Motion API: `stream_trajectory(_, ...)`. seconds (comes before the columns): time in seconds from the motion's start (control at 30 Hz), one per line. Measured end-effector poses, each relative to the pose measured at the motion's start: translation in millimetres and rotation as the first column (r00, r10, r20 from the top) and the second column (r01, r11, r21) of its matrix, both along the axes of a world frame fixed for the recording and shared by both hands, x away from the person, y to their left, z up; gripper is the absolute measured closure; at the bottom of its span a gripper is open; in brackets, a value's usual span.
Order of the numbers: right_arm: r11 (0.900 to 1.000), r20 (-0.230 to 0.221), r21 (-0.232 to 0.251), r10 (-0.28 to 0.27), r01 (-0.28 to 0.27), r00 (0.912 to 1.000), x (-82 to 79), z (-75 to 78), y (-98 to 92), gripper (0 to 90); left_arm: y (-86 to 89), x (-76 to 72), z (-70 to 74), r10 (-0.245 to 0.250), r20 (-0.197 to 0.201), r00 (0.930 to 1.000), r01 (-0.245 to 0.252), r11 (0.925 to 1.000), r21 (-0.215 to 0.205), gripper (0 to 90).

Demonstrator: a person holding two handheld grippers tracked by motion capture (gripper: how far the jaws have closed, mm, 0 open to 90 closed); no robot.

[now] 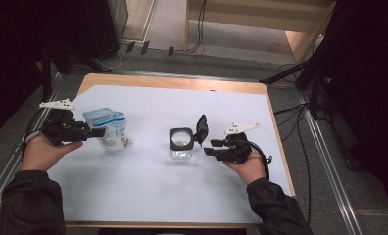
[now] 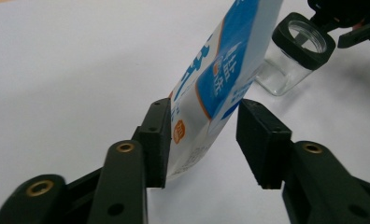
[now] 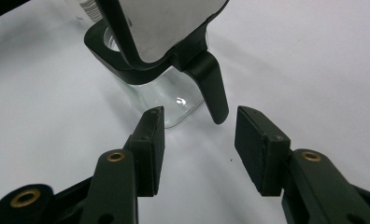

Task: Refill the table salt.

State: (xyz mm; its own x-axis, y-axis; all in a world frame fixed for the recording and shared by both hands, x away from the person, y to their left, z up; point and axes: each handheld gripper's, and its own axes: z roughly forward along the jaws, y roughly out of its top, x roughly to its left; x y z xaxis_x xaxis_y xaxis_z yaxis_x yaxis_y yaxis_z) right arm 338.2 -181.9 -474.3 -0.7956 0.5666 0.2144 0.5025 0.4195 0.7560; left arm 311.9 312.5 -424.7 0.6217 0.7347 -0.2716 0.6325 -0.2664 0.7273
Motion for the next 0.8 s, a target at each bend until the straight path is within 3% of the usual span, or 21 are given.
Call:
stream_trajectory(0.03, 1.0, 0.0, 0.002, -0.001, 0.001, 1.0, -1.1, 0.3, -0.7, 54.5, -0.1, 1.2, -0.2, -0.004, 0.002, 1.0, 0.004, 0.9999, 0.015, 61.5)
stream_trajectory(0.2, 1.0, 0.002, 0.0, -0.011, 0.011, 0.9999, -6.6, 0.8, -4.5, 54.5, -0.5, 5.3, -0.5, -0.031, 0.025, 0.9992, 0.03, 0.9994, 0.016, 71.2)
stream_trajectory(0.33, 1.0, 0.007, 0.003, -0.012, 0.012, 0.9999, -10.6, 0.4, -6.0, 54.5, -1.6, 7.7, 1.0, -0.04, 0.041, 0.9984, 0.04, 0.9992, -0.004, 79.5)
stream_trajectory(0.5, 1.0, 0.019, 0.007, -0.017, 0.017, 0.9997, -15.8, 1.9, -6.3, 54.5, -5.7, 11.4, 2.7, -0.035, 0.015, 0.9993, 0.035, 0.9992, -0.017, 87.7)
stream_trajectory(0.63, 1.0, 0.026, 0.021, -0.014, 0.014, 0.9996, -21.1, 6.2, -6.8, 56.8, -8.0, 14.1, 5.5, -0.017, 0.001, 0.9999, 0.017, 0.9992, -0.035, 89.7)
stream_trajectory(0.7, 1.0, 0.03, 0.029, -0.005, 0.004, 0.9995, -23.7, 8.2, -6.6, 57.7, -9.7, 14.7, 7.3, -0.033, -0.005, 0.9994, 0.033, 0.9987, -0.039, 90.0)
stream_trajectory(0.8, 0.999, 0.027, 0.035, 0.0, -0.001, 0.9996, -29.0, 11.9, -4.7, 59.6, -13.9, 14.3, 10.9, -0.031, 0.002, 0.9995, 0.031, 0.9993, -0.02, 90.0)
